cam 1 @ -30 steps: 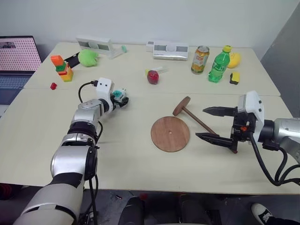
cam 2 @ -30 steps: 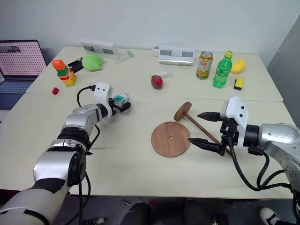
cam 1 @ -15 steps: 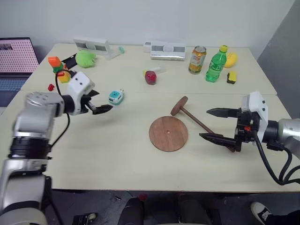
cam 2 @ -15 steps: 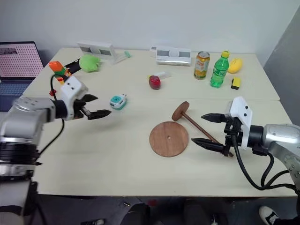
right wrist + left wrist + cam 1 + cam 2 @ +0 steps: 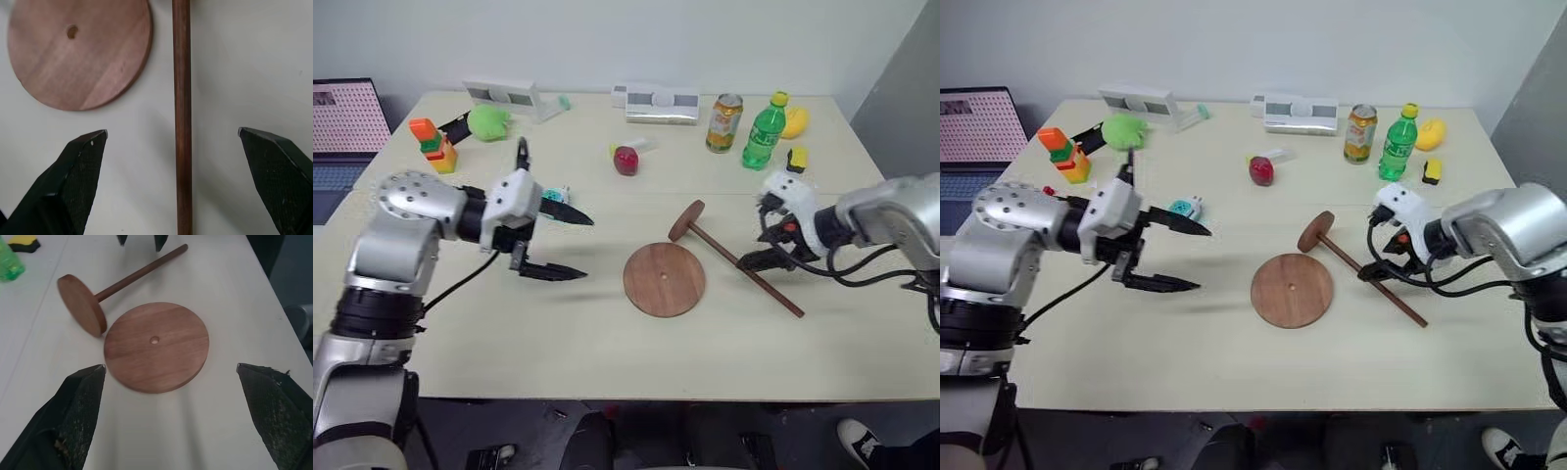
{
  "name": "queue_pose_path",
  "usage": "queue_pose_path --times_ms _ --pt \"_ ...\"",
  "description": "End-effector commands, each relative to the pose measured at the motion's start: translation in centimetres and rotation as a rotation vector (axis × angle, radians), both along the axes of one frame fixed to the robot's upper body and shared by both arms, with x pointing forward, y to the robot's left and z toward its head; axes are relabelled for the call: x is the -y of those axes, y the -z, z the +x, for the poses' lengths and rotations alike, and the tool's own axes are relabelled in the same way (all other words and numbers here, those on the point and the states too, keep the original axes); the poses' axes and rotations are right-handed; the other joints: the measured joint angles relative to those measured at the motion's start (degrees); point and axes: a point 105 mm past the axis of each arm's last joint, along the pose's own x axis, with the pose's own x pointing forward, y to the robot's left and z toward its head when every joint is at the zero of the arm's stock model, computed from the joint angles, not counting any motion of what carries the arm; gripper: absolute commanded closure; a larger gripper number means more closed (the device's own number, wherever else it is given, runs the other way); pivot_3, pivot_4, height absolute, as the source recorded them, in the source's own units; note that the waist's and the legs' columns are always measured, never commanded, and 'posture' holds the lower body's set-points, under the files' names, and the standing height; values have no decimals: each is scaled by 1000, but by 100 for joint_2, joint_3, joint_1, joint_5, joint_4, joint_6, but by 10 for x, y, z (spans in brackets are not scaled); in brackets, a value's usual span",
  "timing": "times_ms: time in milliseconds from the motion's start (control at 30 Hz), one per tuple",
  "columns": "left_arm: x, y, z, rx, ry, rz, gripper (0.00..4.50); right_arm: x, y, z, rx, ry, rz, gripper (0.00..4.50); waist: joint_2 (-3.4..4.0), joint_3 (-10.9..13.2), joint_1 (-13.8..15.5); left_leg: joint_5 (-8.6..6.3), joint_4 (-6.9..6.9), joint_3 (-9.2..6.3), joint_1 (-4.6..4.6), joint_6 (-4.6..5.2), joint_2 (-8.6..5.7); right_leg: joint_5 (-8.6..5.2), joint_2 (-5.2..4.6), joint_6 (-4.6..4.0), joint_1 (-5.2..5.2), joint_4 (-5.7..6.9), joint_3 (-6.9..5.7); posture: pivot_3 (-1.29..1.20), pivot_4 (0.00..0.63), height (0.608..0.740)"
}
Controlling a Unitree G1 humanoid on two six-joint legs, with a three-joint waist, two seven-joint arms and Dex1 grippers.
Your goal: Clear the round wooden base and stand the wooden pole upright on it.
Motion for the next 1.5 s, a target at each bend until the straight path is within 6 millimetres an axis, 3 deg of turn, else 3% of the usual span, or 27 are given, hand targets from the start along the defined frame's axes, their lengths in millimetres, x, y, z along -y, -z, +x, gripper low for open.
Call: queue_pose_path --times_ms 33,267,400,867,1000,1100,1233,1333,1500 --pt "12 -3 -6 31 62 -17 17 1 6 13 -55 49 -103 0 0 0 -34 0 0 3 1 0 -1 0 -2 0 -6 12 6 0 150 740" --pt "15 2 -7 27 69 -19 17 -13 20 18 -131 -7 -173 0 0 0 -101 -1 2 0 0 3 2 0 0 0 -18 26 4 0 150 740" --pt "16 4 -10 27 66 -21 0 -19 34 21 -132 -46 -214 751 0 0 -108 -1 3 -1 2 3 2 0 0 0 -17 29 3 0 150 740" --pt "15 7 -12 14 45 -10 0 -26 35 24 -99 -58 -164 4208 -3 -3 -108 -1 6 -6 3 2 3 0 2 0 -18 35 0 0 150 740" --pt "14 9 -12 9 39 0 0 -25 31 25 -77 -14 -111 4263 -3 -3 -109 -1 6 -6 3 3 3 0 2 0 -18 35 0 0 150 740" --pt "11 11 -12 0 34 11 0 -23 16 33 10 45 6 4263 -3 -3 -102 -1 6 -8 2 3 4 0 2 0 -17 35 -3 0 150 740" --pt "4 11 -12 -19 -2 11 0 -30 -34 46 292 14 233 4263 -3 -2 -113 -2 5 0 2 4 3 0 2 0 -20 37 6 0 150 740" --pt "-1 12 -12 -29 -15 19 0 -34 -56 40 416 -30 331 4263 -3 -2 -113 -5 2 -2 1 11 5 0 3 0 -20 36 3 0 150 740" --pt "-6 12 -14 -43 -27 18 0 -65 -109 18 748 -106 647 4263 -3 -2 -115 -6 -1 -2 1 12 7 0 4 0 -19 36 2 0 150 740"
